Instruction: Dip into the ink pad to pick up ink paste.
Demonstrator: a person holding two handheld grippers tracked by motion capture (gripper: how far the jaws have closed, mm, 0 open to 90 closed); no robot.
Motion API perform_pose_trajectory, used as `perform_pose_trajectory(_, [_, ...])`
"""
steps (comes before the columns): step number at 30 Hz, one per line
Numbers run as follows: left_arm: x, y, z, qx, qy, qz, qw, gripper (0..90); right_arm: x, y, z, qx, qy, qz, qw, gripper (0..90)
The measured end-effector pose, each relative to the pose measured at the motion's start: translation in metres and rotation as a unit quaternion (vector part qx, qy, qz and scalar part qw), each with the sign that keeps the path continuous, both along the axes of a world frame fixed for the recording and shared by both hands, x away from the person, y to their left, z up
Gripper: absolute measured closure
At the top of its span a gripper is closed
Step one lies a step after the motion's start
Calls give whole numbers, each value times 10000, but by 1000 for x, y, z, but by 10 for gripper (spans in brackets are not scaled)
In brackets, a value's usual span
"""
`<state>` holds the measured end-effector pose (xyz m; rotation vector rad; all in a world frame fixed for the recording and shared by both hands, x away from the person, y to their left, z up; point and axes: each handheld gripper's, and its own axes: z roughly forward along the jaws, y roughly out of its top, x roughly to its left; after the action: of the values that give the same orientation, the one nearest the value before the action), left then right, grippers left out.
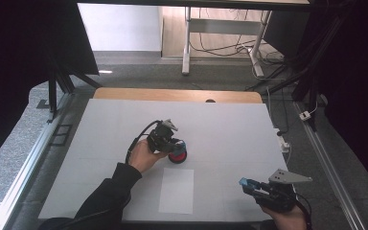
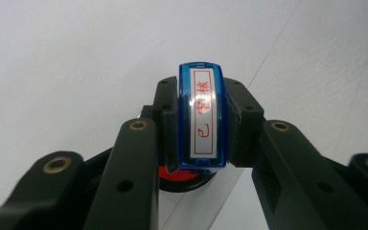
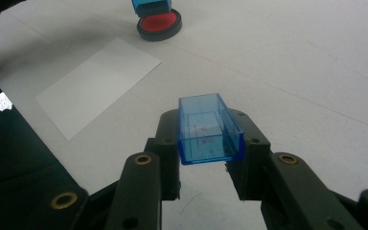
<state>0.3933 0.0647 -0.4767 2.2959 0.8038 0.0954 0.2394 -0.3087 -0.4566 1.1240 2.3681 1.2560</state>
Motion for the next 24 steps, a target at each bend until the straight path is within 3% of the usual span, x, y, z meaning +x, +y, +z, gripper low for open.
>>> perform_pose_trajectory(14, [0, -4, -9, 145, 24, -10, 9999, 702, 0, 0, 0, 5, -1, -10, 10000, 680])
perform_pose_trajectory(24, [-11, -18, -5, 738, -389, -132, 9964, 704, 0, 0, 0, -3, 0, -9, 10000, 680])
